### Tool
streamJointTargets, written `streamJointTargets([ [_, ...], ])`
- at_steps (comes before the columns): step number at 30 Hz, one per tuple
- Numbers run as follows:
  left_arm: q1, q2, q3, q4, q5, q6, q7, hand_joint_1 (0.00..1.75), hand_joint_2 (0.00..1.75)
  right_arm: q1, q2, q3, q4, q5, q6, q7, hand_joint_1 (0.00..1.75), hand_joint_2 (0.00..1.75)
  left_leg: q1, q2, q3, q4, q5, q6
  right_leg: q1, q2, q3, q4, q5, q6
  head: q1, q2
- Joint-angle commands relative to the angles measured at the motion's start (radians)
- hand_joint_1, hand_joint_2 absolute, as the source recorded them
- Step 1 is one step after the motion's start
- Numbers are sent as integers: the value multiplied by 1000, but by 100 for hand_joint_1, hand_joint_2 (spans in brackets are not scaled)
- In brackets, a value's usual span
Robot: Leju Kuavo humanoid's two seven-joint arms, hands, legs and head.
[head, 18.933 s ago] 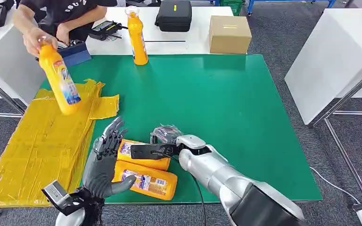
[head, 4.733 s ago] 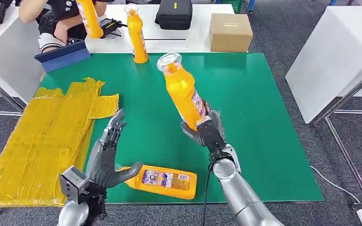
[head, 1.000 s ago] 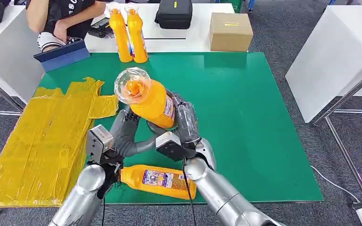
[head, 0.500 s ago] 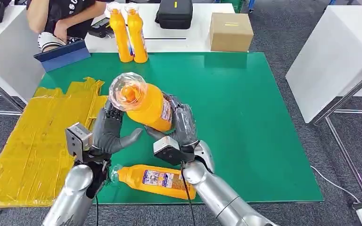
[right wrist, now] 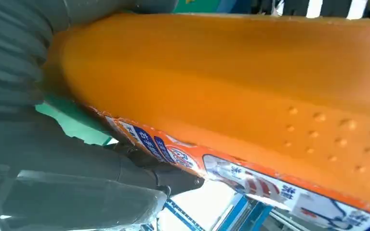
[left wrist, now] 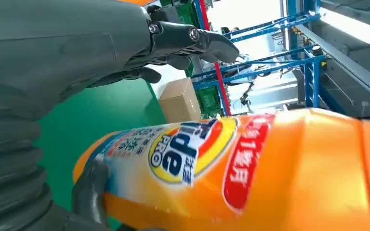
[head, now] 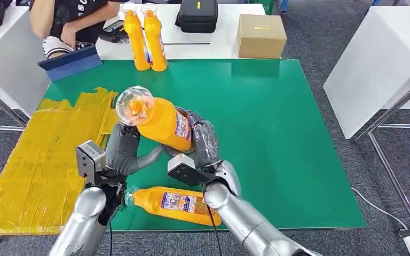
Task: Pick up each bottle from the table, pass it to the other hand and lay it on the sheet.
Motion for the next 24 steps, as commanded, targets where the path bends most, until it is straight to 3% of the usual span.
streamJointTargets([
  [1, -17, 13, 8, 40, -3, -3, 1, 0, 175, -122, 11, -51, 182, 2, -55, -13, 175, 175, 0, 0, 2, 0, -1, -2, 0, 0, 2, 0, -1, -1, 0, 0],
  [10, -13, 8, 10, 42, -10, 1, -4, 0, 175, -152, 17, -147, 232, 54, -74, -19, 175, 175, 0, 0, 2, 0, -1, -2, 0, -1, 2, 0, -1, -1, 0, 0],
  [24, -29, 5, 1, 62, 2, -3, -4, 0, 175, -168, 63, -160, 295, 127, -74, -18, 175, 175, 0, 1, 3, 1, -2, -3, 0, 0, 3, 1, -2, -1, 0, 0],
])
